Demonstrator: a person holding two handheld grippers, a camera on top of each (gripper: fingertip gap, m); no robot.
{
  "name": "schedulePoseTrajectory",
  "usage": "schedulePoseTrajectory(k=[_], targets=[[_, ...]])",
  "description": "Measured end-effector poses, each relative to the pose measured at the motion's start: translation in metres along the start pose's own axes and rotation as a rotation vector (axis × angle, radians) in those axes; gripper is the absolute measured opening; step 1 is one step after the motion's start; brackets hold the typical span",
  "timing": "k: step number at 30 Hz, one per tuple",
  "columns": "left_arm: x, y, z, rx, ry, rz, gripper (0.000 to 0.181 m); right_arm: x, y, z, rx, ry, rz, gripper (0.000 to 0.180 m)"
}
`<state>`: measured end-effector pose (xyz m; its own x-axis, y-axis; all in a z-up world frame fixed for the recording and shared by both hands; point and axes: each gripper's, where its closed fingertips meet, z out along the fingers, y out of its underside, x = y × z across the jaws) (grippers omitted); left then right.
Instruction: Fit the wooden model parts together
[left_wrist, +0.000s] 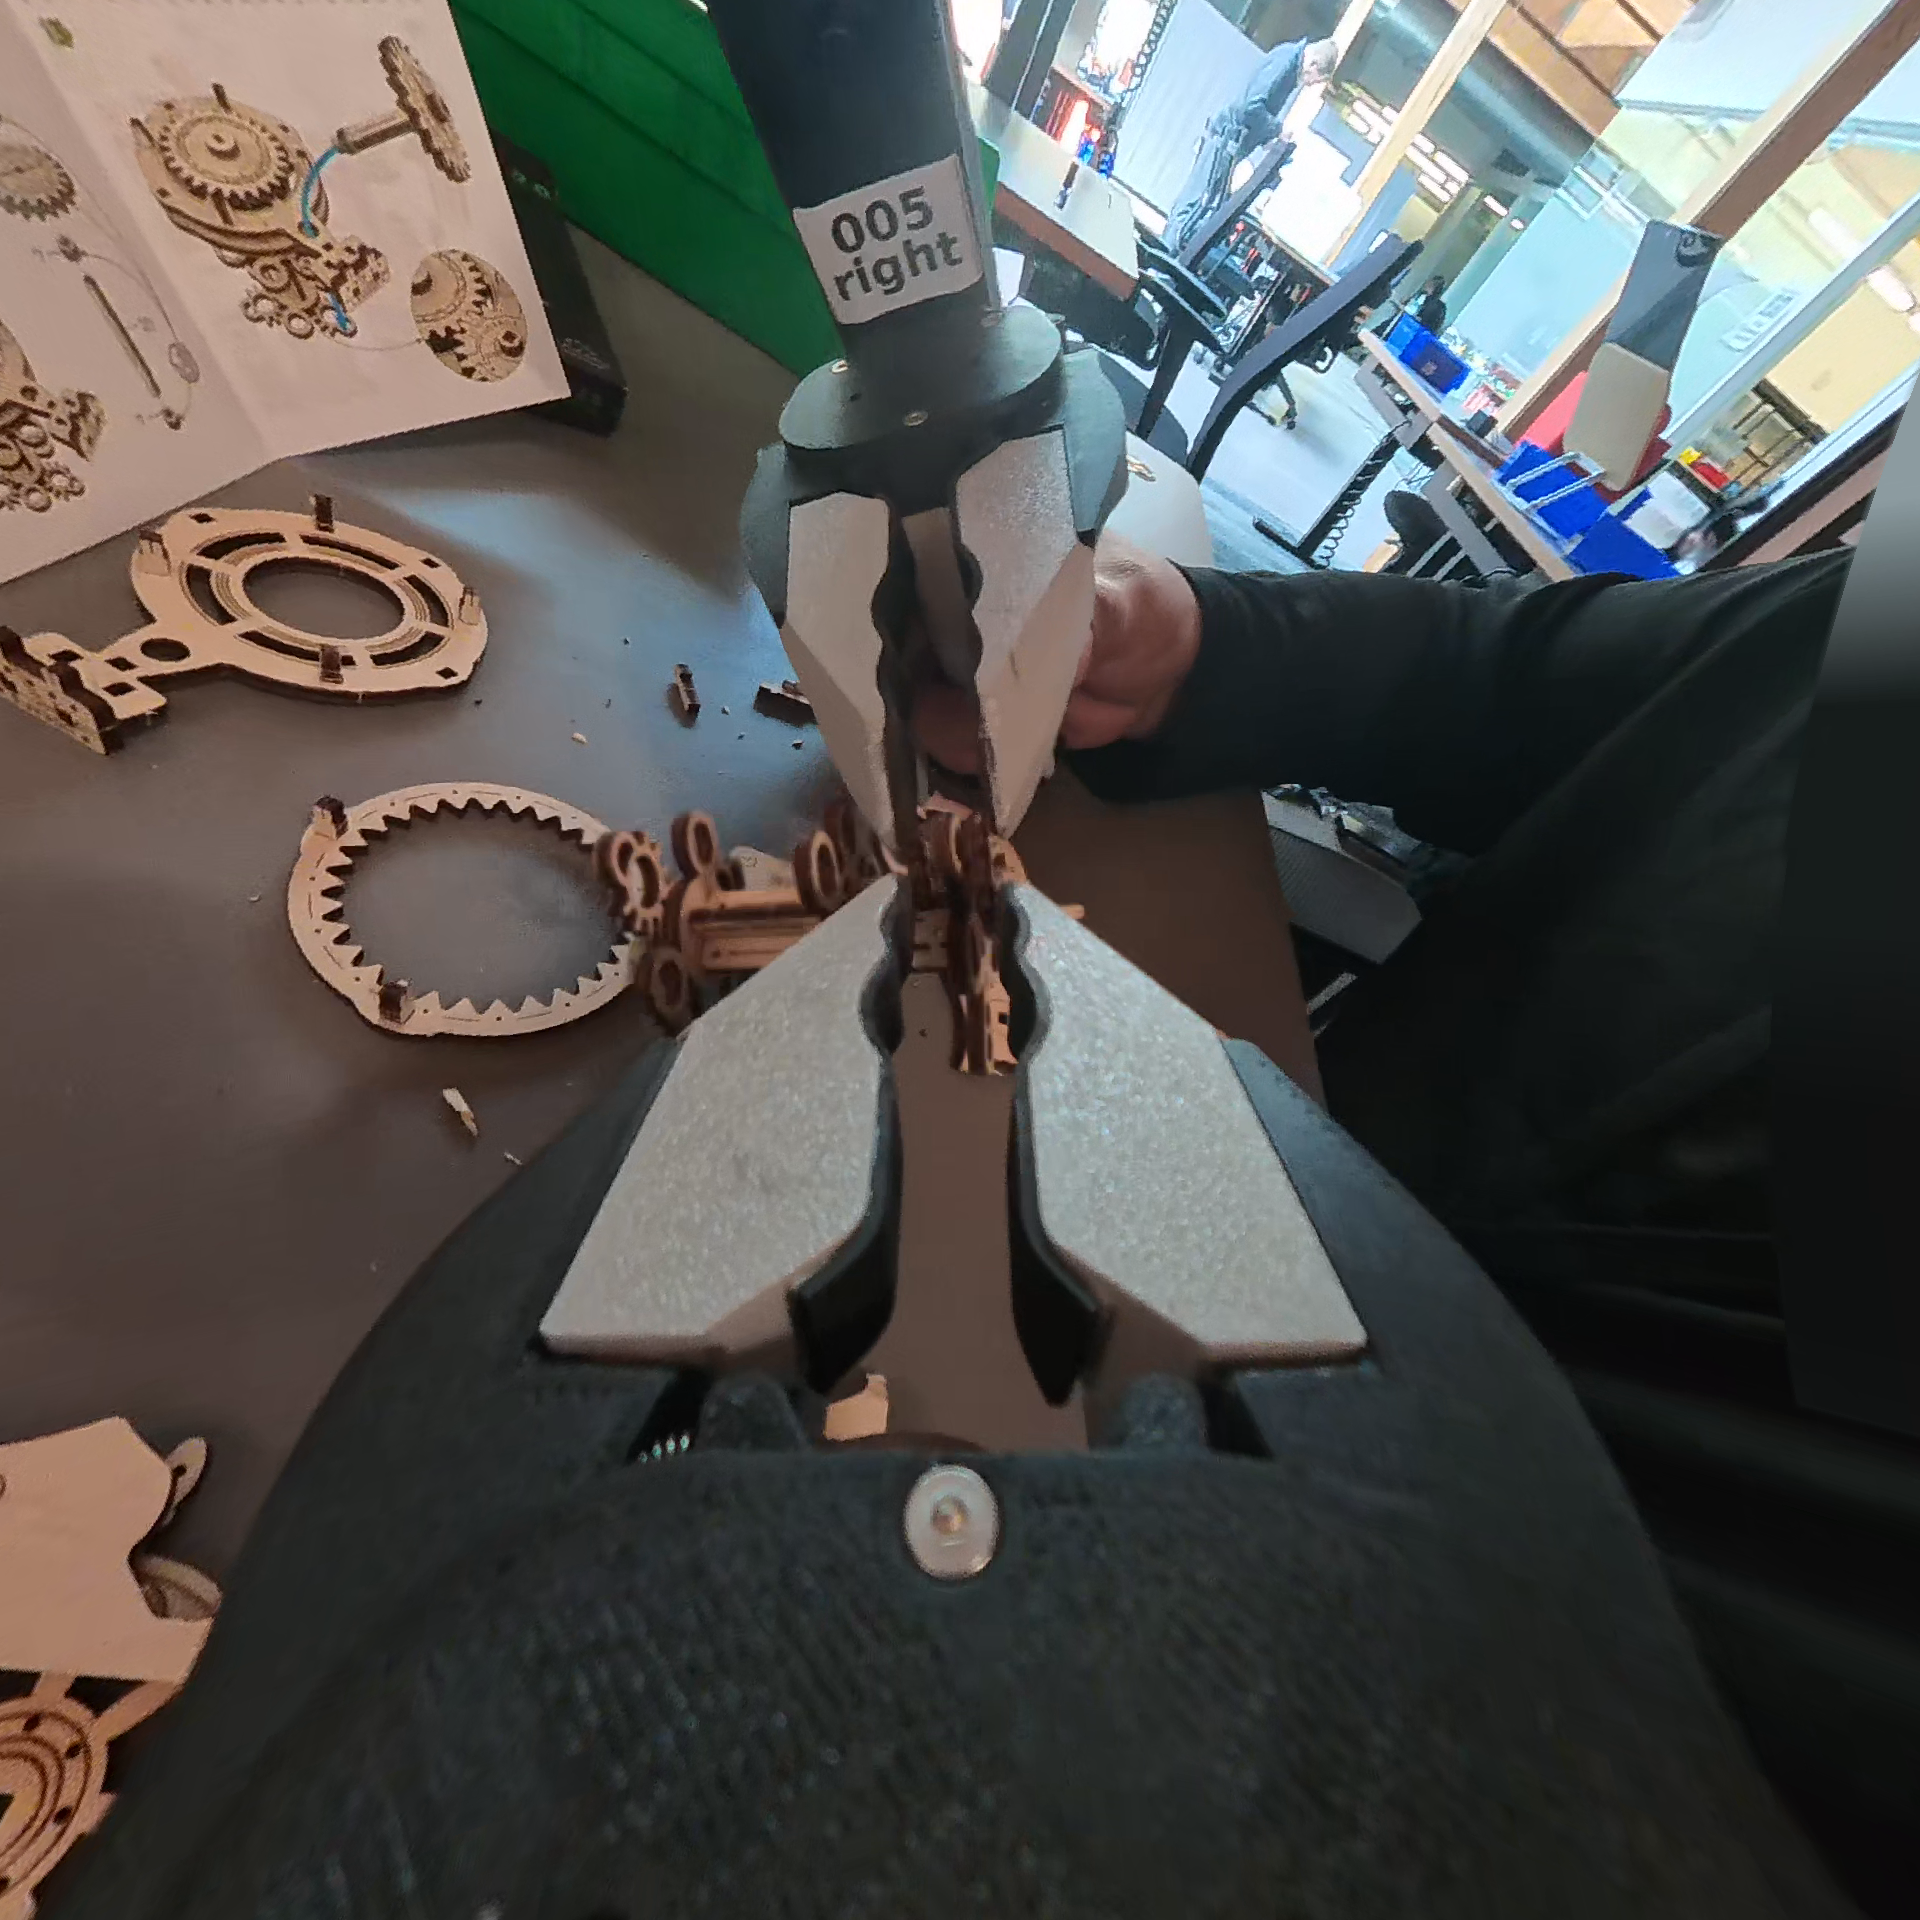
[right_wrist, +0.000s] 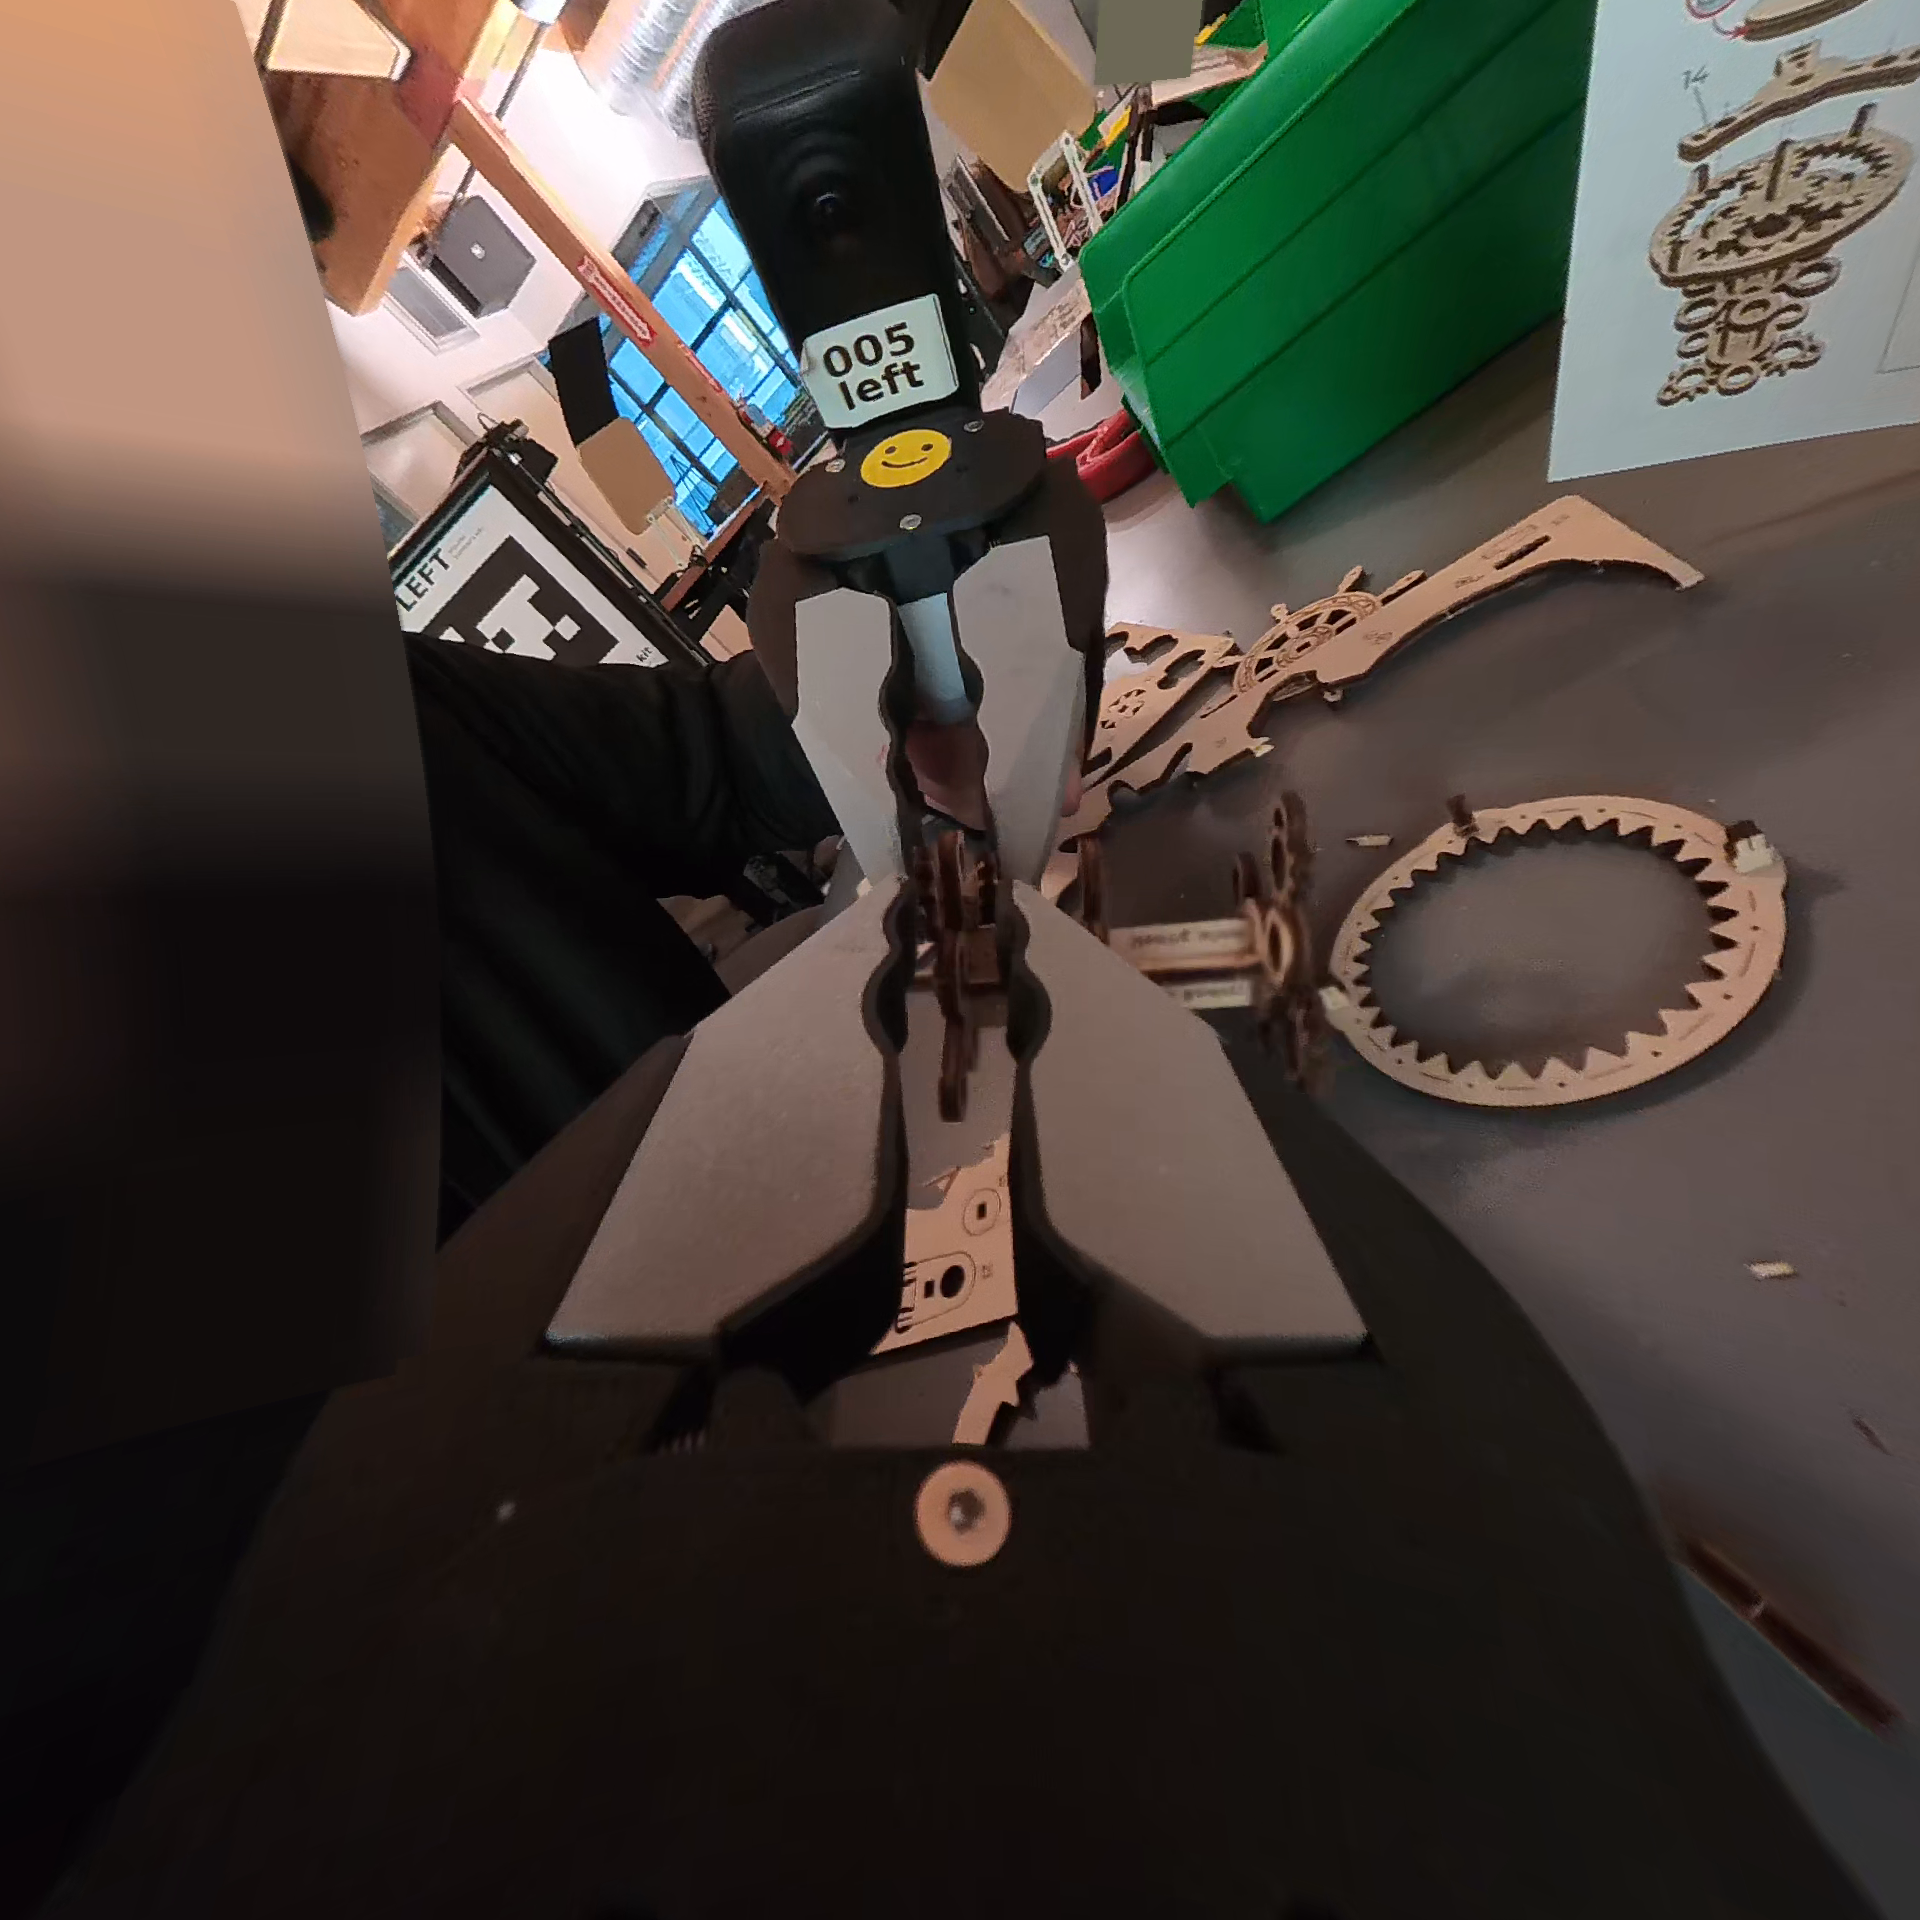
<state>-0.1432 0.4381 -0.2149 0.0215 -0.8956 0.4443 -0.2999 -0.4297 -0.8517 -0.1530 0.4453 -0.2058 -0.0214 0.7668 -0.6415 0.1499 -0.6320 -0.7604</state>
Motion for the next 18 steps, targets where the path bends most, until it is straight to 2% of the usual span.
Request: schedulePoseTrajectory(k=[18], targets=[[-0.0030, 0.0036, 0.0020, -0.036, -0.094, 0.102, 0.010, 0.0008, 0.0013, 0.0046, -0.020, 0.092, -0.126, 0.012]])
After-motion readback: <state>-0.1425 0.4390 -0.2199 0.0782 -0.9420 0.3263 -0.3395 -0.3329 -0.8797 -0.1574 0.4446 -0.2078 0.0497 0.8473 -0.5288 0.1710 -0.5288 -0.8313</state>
